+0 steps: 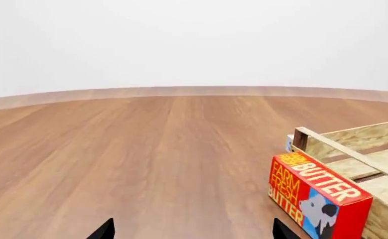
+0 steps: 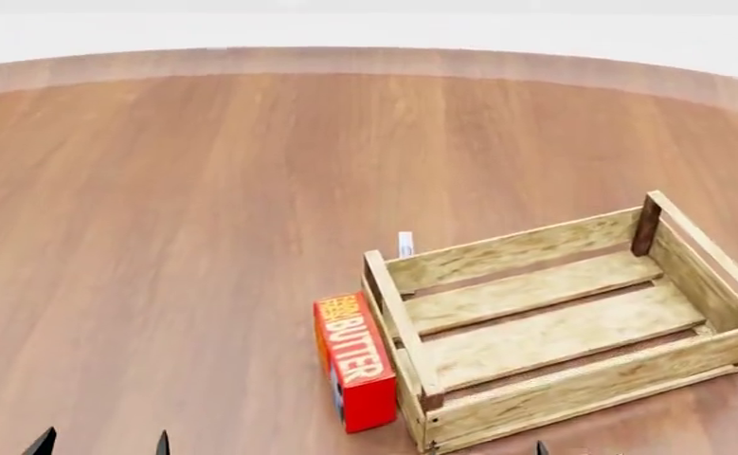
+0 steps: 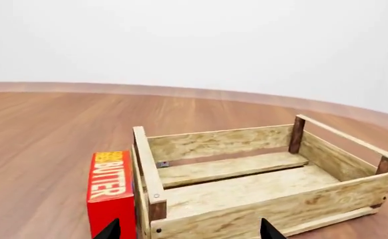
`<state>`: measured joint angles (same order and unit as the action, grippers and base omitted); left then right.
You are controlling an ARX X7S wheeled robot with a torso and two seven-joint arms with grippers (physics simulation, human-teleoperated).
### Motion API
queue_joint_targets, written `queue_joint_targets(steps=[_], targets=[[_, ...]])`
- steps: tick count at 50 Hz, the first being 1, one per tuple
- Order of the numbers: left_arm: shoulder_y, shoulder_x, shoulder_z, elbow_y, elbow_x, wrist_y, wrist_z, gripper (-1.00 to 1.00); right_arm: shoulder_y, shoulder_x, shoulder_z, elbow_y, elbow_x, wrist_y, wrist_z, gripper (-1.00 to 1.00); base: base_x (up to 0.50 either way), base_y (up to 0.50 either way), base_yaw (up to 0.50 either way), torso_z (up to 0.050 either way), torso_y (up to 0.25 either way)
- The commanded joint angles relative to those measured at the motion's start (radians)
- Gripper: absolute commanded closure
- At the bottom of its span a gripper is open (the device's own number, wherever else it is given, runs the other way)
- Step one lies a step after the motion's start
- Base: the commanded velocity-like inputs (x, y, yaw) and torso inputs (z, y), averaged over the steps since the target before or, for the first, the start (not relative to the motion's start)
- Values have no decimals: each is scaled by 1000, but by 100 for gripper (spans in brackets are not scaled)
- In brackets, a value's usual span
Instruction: Pick up the tomato sauce, and put it in the wooden tray.
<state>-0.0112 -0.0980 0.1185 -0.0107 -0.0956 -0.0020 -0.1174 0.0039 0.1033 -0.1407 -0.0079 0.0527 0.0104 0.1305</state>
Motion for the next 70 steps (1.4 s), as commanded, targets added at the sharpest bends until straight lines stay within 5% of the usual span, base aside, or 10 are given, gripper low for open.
queue_joint_targets(steps=[1, 24, 56, 70], targets=[[-1, -12, 14, 2, -12, 0, -14, -100, 0, 11, -15, -2, 8, -1, 14, -100, 500, 0, 0, 0, 0], [-3, -30, 36, 0, -30, 4, -36, -100, 0, 28, -38, -12, 15, 11, 45, -100, 498, 0, 0, 0, 1], [-11, -51, 70, 1, -41, -9, -61, -100, -10, 48, -63, -22, 22, -9, 80, -100, 0, 0, 0, 0, 0], [-15, -56, 74, -6, -51, -7, -75, -100, -196, 75, -68, -280, -76, 9, 195, -100, 0, 0, 0, 0, 0]])
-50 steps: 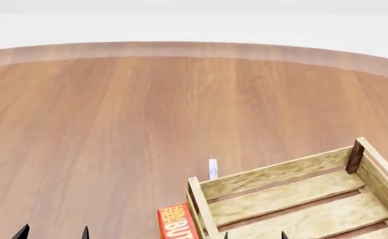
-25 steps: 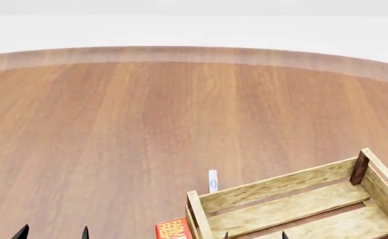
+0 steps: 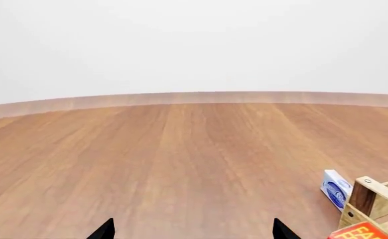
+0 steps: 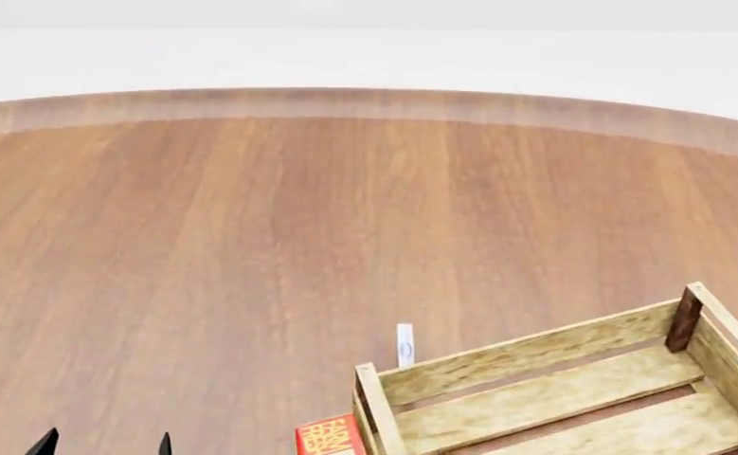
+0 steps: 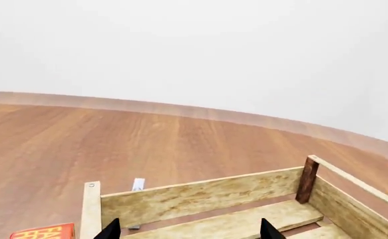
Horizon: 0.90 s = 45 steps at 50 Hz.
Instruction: Pick up the tomato sauce, and put it in the wooden tray.
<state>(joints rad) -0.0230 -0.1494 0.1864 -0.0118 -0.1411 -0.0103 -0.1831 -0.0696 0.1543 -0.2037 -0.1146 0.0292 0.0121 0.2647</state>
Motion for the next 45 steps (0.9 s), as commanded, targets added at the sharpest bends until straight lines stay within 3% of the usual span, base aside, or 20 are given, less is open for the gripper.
queue_joint_targets(steps=[1, 10, 15, 21, 22, 45], targets=[[-4, -5, 7, -5, -6, 2, -10, -100, -138, 26, -3, -190, -58, 1, 68, -100, 0, 0, 0, 0, 0], [-2, -11, 12, -4, -10, 5, -15, -100, -295, 63, 2, -275, -92, -108, 106, -100, 0, 0, 0, 0, 0], [-5, -13, 15, -5, -13, 4, -17, -100, -348, 69, 39, -303, -18, -109, 110, -100, 0, 0, 0, 0, 0], [-8, -16, 18, -10, -15, 7, -22, -100, -404, 71, 43, -237, -66, -221, 151, -100, 0, 0, 0, 0, 0], [-8, -15, 19, -14, -12, 10, -25, -100, -481, 81, 22, -136, -107, -356, 169, -100, 0, 0, 0, 0, 0], [-11, -25, 32, -9, -22, 6, -40, -100, -504, 99, -17, -64, -137, -422, 184, -100, 0, 0, 0, 0, 0]])
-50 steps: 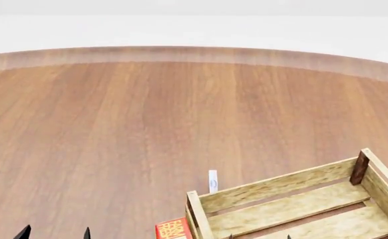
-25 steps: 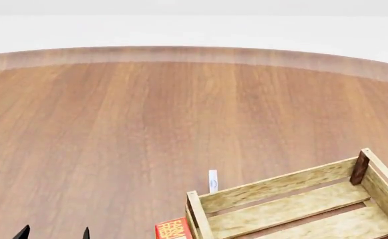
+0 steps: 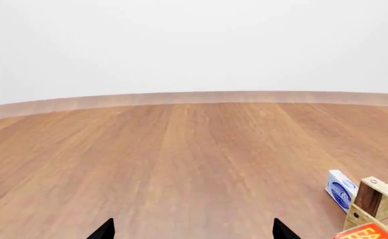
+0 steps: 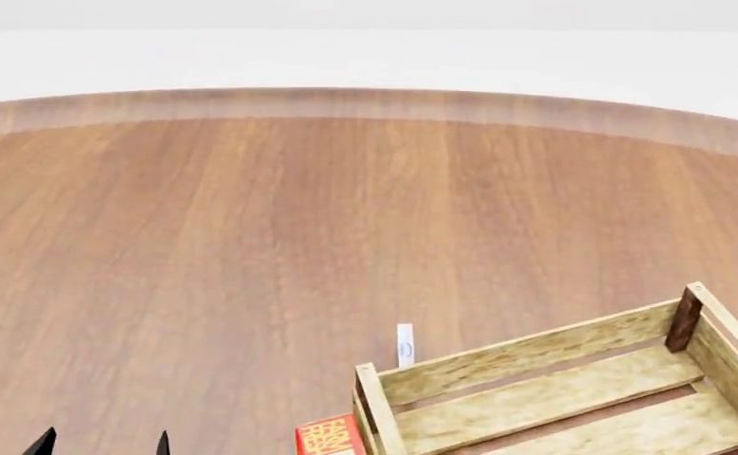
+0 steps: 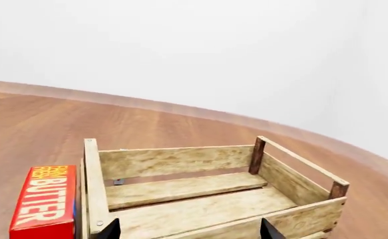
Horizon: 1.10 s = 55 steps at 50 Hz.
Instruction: Pick up the tomato sauce, and put it in the wooden tray.
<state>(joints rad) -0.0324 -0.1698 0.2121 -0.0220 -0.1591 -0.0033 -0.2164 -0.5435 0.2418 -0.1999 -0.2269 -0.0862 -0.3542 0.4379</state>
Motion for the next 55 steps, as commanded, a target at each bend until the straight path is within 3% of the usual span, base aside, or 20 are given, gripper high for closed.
queue_joint_targets(steps=[1, 21, 55], targets=[[-2, -5, 7, 0, -4, 0, -8, -100, -28, 12, -22, 54, -21, -56, 10, -100, 0, 0, 0, 0, 0], [-4, -13, 17, -1, -11, 3, -17, -100, -41, 29, -52, 158, -54, -119, 40, -100, 0, 0, 0, 0, 0], [-9, -24, 33, -10, -21, 11, -36, -100, 75, -1, -127, 375, -64, -82, 30, -100, 0, 0, 0, 0, 0]])
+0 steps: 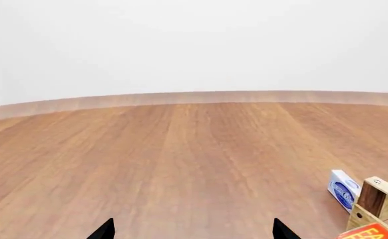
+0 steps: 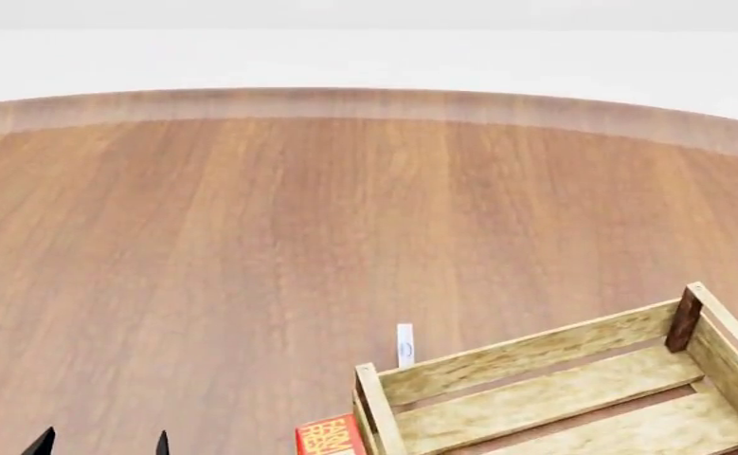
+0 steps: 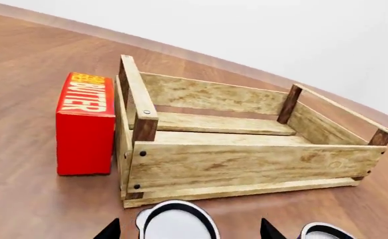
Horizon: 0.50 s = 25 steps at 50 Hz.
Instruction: Pick up the tomato sauce, and put it in the wooden tray.
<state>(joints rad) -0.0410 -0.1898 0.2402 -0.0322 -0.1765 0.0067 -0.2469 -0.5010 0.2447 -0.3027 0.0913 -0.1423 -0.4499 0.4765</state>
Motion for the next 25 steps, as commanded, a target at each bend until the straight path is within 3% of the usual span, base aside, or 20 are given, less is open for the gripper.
queue_joint_targets(steps=[1, 25], targets=[[0, -4, 6, 1, -4, 1, -6, -100, 38, -5, -28, 68, -6, 17, -11, -100, 0, 0, 0, 0, 0], [3, -13, 16, 9, -11, 1, -18, -100, 139, -33, -50, 223, 32, 43, -23, -100, 0, 0, 0, 0, 0]])
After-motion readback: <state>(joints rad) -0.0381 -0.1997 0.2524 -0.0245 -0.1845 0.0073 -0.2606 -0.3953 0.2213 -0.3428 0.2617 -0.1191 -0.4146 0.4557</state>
